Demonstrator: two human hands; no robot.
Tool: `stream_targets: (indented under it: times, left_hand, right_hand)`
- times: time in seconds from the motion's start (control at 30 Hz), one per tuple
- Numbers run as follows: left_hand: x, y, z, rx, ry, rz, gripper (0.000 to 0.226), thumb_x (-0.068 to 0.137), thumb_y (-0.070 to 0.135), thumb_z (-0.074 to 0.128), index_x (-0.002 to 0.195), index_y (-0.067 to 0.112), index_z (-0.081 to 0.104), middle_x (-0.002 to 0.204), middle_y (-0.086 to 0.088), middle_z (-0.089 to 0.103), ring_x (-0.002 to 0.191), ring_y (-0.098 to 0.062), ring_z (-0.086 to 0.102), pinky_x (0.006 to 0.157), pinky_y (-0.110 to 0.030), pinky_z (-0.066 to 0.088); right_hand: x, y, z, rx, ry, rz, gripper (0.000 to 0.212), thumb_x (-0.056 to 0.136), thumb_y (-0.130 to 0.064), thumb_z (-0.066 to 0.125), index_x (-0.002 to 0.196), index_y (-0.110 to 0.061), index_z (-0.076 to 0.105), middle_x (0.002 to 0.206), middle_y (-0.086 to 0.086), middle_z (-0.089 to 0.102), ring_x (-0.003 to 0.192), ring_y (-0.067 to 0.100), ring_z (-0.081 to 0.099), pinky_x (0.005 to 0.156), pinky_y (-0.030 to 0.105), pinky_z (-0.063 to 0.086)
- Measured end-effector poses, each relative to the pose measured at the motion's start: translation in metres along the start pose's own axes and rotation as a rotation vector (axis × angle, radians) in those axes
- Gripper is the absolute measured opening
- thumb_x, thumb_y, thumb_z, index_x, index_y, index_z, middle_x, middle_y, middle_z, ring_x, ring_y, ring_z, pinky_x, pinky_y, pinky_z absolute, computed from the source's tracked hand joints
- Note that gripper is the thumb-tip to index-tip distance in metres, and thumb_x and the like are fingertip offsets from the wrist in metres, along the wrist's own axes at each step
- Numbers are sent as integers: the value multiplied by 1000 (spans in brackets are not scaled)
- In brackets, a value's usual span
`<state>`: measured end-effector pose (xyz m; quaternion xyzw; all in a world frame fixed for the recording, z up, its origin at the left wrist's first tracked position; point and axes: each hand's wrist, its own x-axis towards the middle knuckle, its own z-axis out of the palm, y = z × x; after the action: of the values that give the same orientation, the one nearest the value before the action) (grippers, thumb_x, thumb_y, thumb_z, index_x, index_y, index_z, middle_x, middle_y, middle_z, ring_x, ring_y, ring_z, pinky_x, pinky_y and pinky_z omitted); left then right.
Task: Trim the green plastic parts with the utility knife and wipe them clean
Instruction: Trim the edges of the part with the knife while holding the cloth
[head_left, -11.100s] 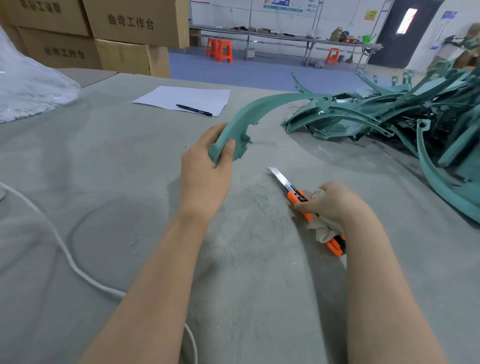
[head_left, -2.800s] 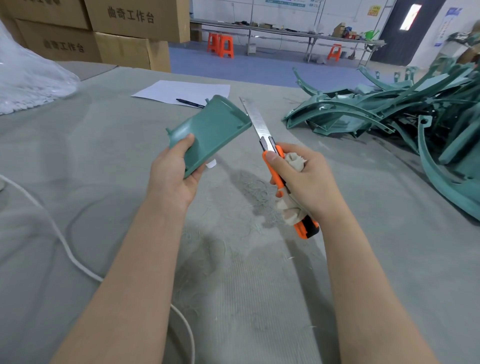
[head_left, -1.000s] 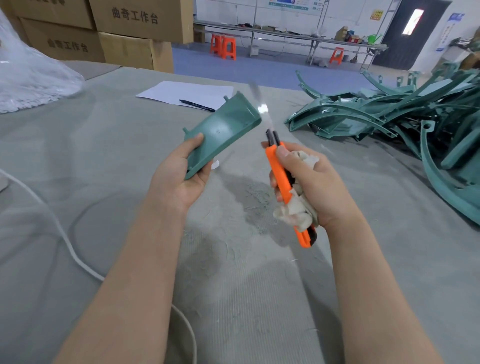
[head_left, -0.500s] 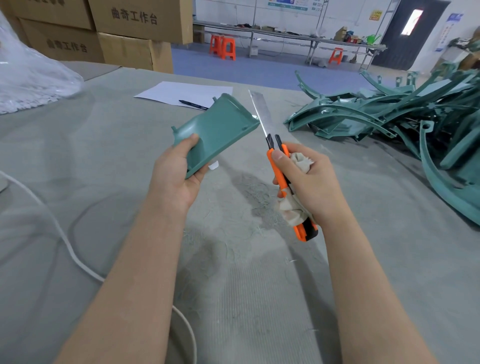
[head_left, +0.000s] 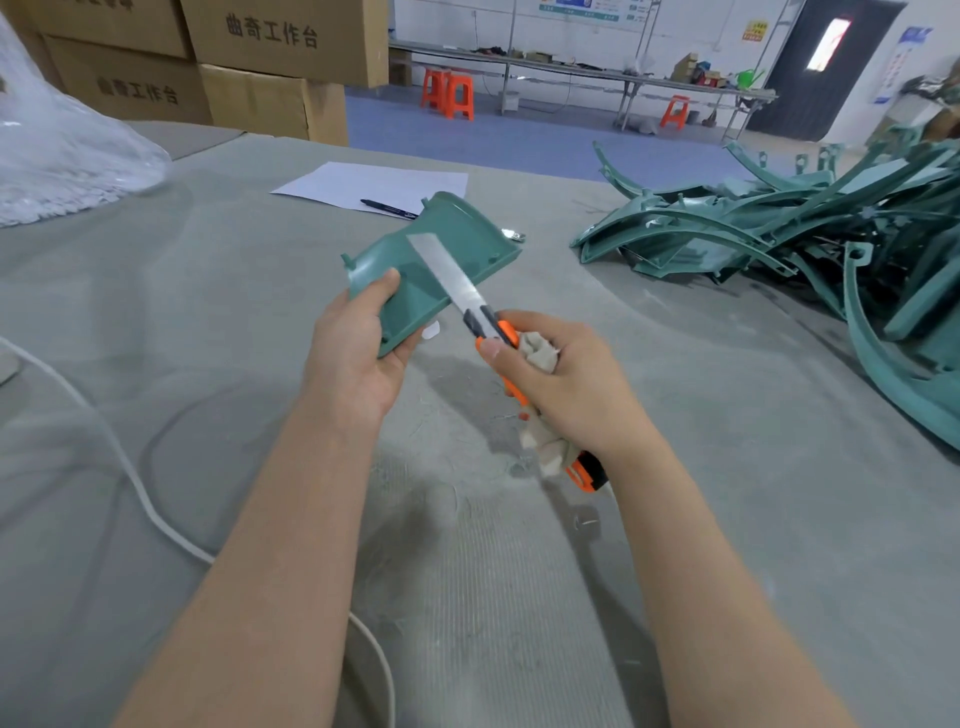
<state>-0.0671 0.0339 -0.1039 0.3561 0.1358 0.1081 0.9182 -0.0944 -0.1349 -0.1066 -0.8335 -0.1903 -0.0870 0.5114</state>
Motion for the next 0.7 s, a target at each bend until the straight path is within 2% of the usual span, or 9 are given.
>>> stream_targets:
  times: [0.1,0.27,0.4,0.7]
  left_hand:
    - [-1,0,0,20,-32,36,5,92,8,62,95,8,66,77,-5,73,64,-12,70,52,-21,53]
    - [-4,2,-1,82,-24,124,6,92,12,62,96,13,66,88,-3,72,69,-11,70,54,-22,53]
    - [-7,2,0,101,-15,158,8,92,12,63,99,14,66,94,-4,72,72,-12,71,55,-22,53]
    - [-9,2,1,84,-14,163,6,92,10,61,95,13,66,86,-2,72,68,-11,70,53,-21,53]
  right_hand:
    - [-1,-3,3,-31,-47,-31,11,91,-34,65,101,-36,69,61,-20,59,59,5,58,66,37,56]
    - [1,1,-15,127,180,64,8,91,-31,65,98,-30,69,58,-9,57,54,9,57,54,30,51]
    - [3,6,-23,119,251,115,3,91,-34,65,92,-33,68,56,-6,59,49,9,56,57,31,51]
    - [3,7,-18,166,238,116,5,91,-33,65,87,-36,67,60,1,59,50,13,56,59,36,51]
